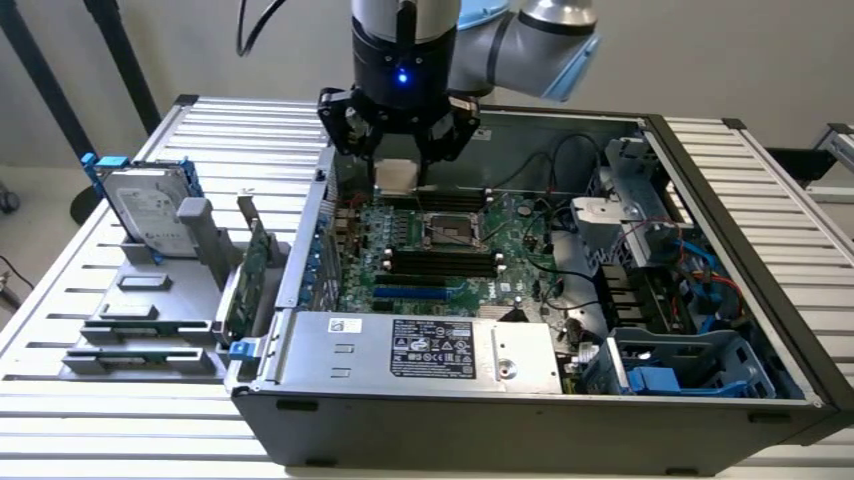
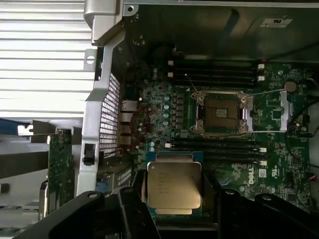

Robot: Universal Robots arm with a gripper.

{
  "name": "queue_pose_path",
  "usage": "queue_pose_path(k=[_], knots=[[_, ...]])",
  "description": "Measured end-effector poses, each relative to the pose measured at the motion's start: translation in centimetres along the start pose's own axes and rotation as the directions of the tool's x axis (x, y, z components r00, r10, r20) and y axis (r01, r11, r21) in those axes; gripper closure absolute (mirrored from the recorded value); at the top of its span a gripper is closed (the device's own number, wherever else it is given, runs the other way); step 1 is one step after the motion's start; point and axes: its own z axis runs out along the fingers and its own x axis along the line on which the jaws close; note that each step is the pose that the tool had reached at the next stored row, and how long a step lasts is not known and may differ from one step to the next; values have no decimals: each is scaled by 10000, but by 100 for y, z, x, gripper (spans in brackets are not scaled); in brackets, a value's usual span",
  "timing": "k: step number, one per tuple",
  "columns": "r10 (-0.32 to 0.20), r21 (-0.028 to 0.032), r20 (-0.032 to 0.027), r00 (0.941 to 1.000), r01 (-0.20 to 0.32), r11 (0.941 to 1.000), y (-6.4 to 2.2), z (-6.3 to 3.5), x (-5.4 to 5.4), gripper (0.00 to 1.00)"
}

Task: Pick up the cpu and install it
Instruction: 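Pick up the cpu and move it towards the insertion slot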

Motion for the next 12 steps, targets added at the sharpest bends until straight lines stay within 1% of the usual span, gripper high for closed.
queue_pose_path(k=[4, 9, 12], knots=[[3, 61, 0, 10000, -3, 10000, 127, 80, -104, 45], [4, 130, -1, 10000, -4, 9999, 307, 186, -211, 45], [6, 184, -1, 10000, -6, 9998, 415, 246, -268, 45]])
